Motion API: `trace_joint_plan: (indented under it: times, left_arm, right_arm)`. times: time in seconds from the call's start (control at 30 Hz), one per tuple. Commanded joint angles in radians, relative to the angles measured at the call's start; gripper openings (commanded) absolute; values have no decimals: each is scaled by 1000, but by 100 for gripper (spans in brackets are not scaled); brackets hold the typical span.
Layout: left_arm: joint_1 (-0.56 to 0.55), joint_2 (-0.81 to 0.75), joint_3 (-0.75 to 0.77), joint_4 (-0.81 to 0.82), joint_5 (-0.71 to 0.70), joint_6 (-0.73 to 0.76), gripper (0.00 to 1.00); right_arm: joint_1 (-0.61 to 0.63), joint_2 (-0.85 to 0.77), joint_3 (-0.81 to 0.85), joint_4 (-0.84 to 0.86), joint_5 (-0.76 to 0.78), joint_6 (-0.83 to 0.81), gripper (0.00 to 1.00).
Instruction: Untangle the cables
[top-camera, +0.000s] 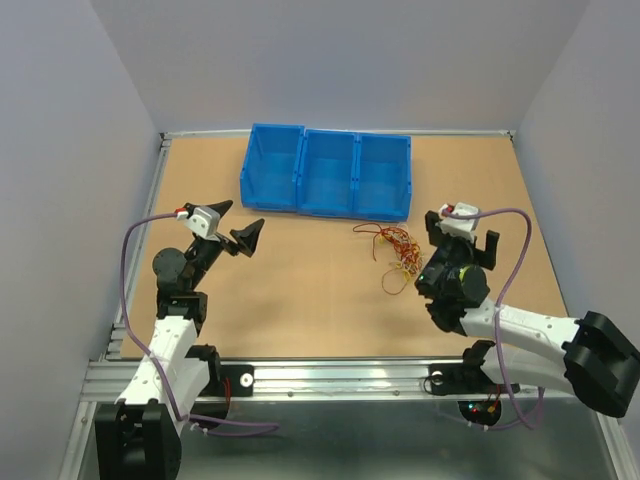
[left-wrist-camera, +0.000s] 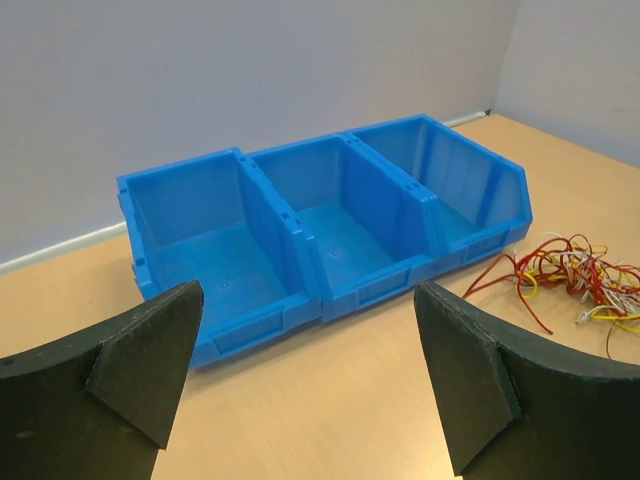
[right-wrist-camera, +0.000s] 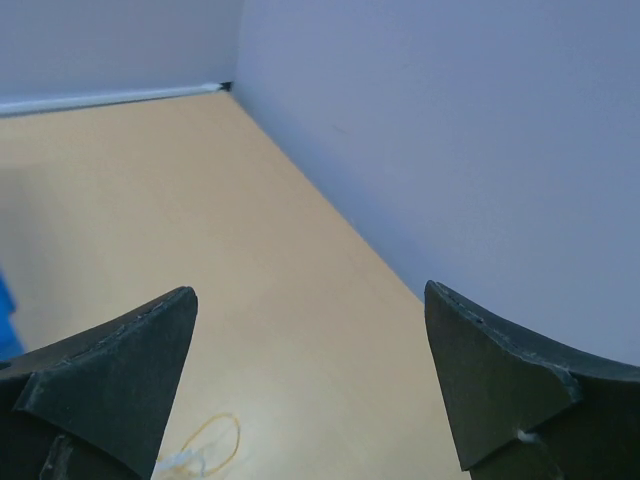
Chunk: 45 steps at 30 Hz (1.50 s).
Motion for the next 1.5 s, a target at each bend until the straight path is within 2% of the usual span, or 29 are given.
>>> trace_joint_plan:
  times: [0.0, 0.17, 0.27, 0.4, 0.43, 0.57, 0.67, 0.87, 1.07, 1.17, 1.37, 1.47]
  left_arm:
    - [3, 16, 5, 66, 57, 8, 99]
    - [2, 15, 3, 69, 75, 42, 99]
    - [2, 2, -4, 69, 100, 57, 99]
    - [0, -7, -12, 72, 129, 88, 99]
    - [0, -5, -12, 74, 132, 92, 99]
    - [0, -1, -12, 74, 143, 98, 99]
    - [-1, 2, -17, 74, 169, 111, 99]
    - [-1, 18, -10, 65, 238, 150, 99]
    - [-1, 22, -3, 31, 302, 204, 99]
    - [-1, 24, 3, 20, 305, 218, 99]
    - [-1, 38, 9, 15, 310, 220, 99]
    - [-1, 42, 14, 12, 324, 221, 99]
  right_arm:
    - [217, -47, -83, 488, 292, -11, 100]
    - [429, -41, -88, 487, 291, 11, 100]
    - [484, -30, -91, 488, 291, -1, 100]
    - [492, -135, -155, 488, 237, 83, 99]
    - [492, -236, -181, 488, 211, 109, 99]
    - [529, -447, -232, 449, 105, 149, 97]
    - [633, -460, -217, 385, 90, 163, 99]
    - [710, -504, -235, 384, 84, 145, 97]
    - [736, -624, -310, 370, -163, 195, 96]
    - [738, -614, -286, 367, -215, 165, 100]
    - [736, -637, -223, 365, -373, 89, 100]
    - [733, -553, -171, 365, -383, 50, 100]
